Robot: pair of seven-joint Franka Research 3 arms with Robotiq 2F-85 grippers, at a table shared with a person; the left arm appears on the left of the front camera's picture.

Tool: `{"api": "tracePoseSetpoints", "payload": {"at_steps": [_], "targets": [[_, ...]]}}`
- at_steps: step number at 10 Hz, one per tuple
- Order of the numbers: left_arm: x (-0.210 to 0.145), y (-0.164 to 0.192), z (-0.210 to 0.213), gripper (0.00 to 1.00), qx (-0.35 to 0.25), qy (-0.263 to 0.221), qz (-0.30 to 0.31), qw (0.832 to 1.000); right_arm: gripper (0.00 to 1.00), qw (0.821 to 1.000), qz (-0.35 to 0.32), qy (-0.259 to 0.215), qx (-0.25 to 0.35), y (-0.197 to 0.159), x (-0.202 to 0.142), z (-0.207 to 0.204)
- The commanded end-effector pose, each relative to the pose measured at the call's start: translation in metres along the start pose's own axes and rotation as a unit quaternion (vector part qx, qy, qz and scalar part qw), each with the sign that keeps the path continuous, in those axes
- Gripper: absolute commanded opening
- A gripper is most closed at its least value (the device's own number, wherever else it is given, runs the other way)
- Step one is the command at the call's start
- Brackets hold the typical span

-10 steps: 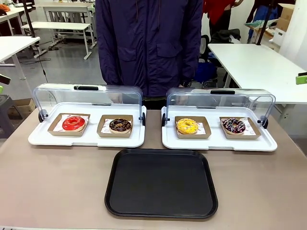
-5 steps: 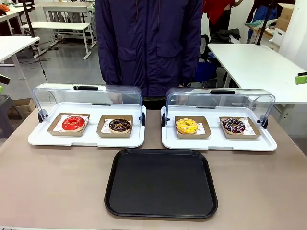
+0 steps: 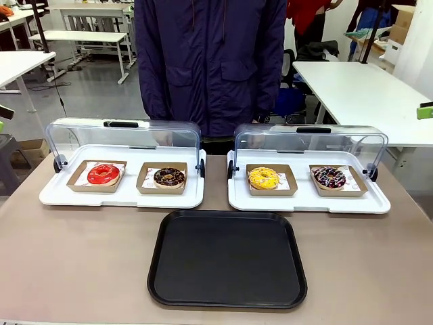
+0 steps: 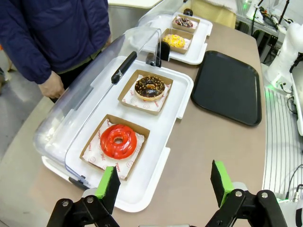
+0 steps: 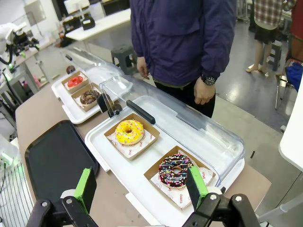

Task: Move the first donut from the left to the tray.
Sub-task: Pick up the Paper togo box containing the Donut indicated by the person and place it on the Handle tray.

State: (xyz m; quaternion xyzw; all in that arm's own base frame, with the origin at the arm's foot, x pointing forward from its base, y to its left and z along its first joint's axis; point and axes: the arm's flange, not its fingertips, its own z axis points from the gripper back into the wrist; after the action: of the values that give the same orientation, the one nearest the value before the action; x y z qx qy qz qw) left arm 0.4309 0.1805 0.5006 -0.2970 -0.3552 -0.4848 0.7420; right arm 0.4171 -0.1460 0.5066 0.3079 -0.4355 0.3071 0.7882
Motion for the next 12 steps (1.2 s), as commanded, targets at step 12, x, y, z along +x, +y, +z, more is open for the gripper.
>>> {"api": "tracePoseSetpoints", "payload": {"at_steps": [12], "targets": [[0.0004,-0.0012,-0.0004,1.0,-0.001,-0.005,-0.003,1.0,1.0,1.0,0.004,-0.012,0.002,-0.0012,0.0018,-0.0012]]}}
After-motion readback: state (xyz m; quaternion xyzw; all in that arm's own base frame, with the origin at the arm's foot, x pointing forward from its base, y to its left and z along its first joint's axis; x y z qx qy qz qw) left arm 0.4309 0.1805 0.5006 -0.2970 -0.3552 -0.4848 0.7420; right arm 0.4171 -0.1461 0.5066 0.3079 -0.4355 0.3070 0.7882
